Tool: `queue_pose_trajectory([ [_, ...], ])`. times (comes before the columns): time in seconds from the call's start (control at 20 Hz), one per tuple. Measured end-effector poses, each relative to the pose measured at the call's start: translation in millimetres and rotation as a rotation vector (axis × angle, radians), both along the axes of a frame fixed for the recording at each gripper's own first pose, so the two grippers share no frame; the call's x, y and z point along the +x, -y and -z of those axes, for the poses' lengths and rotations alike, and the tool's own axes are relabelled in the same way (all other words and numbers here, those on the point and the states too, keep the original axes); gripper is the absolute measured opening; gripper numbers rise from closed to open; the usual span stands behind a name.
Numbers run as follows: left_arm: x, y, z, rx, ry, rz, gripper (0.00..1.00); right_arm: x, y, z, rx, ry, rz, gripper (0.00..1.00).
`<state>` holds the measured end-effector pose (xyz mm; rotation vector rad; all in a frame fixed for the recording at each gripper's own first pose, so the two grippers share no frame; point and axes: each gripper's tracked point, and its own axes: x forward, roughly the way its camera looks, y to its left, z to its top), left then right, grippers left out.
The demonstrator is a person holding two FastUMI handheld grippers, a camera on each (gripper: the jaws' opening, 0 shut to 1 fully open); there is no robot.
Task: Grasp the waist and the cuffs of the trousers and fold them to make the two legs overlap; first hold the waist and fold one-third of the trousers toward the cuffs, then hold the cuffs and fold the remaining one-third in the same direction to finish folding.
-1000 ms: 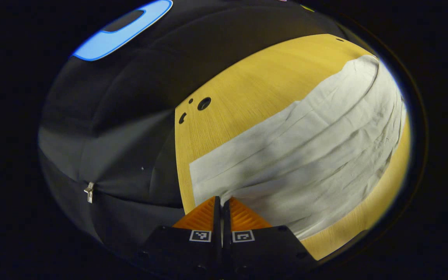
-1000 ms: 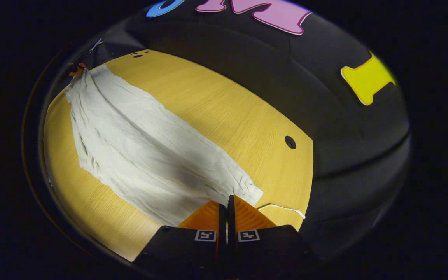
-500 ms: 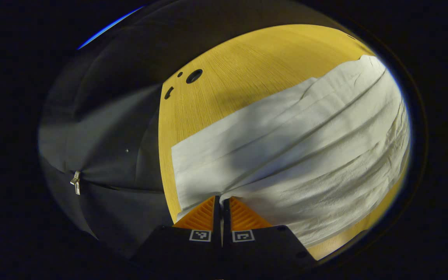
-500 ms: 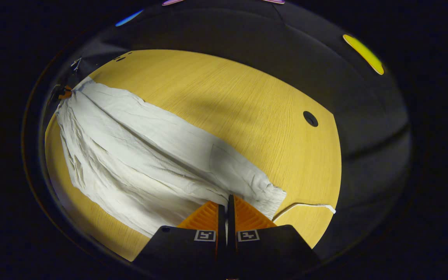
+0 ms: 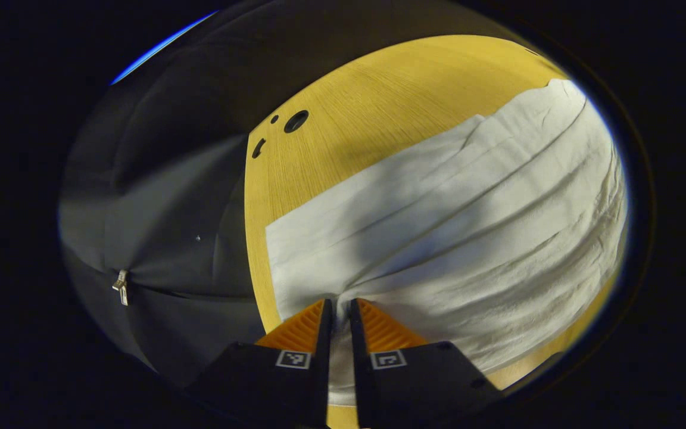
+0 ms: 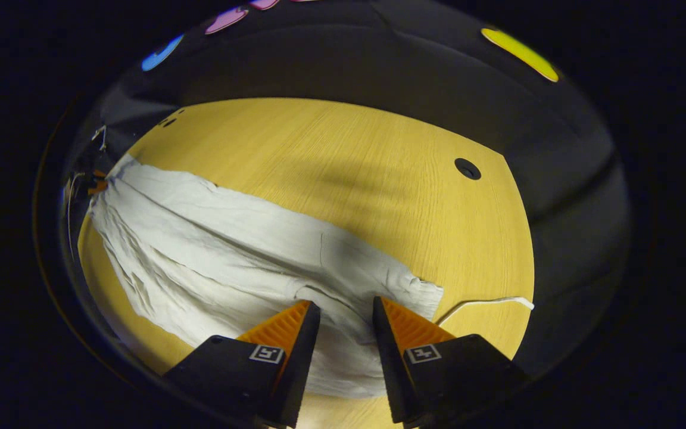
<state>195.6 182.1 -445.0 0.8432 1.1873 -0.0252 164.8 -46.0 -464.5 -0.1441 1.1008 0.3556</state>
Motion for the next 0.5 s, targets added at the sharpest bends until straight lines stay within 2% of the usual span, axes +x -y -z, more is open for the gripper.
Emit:
queue_pose_trajectory([
  [0.05, -0.2, -2.2, -3.1, -0.001, 0.009, -0.004, 0.3, 1.3, 0.6, -9.2, 0.044, 0.018, 0.056, 0.61],
  [0.1, -2.0, -5.1, -7.3, -0.002, 0.017, -0.009, 0.48, 1.9, 3.3, -19.5, 0.094, 0.028, 0.132, 0.62],
  [0.15, -3.9, -6.6, -10.4, -0.008, 0.025, -0.014, 0.53, 1.2, 6.5, -28.7, 0.155, 0.037, 0.223, 0.63],
  [0.2, -6.5, -8.1, -13.4, -0.015, 0.031, -0.022, 0.68, 1.3, 8.8, -41.5, 0.218, 0.046, 0.316, 0.67],
  [0.25, -9.7, -7.9, -16.6, -0.028, 0.037, -0.028, 0.72, -0.4, 16.3, -51.3, 0.269, 0.052, 0.406, 0.7],
  [0.3, -13.2, -8.4, -21.1, -0.044, 0.04, -0.035, 0.86, -4.8, 25.1, -57.9, 0.306, 0.052, 0.489, 0.75],
  [0.4, -23.4, -9.0, -28.6, -0.069, 0.037, -0.045, 0.97, -22.7, 41.4, -64.8, 0.349, 0.037, 0.634, 0.75],
  [0.5, -31.4, -12.3, -41.1, -0.073, 0.055, -0.043, 0.98, -44.7, 53.5, -63.7, 0.389, 0.023, 0.742, 0.75],
])
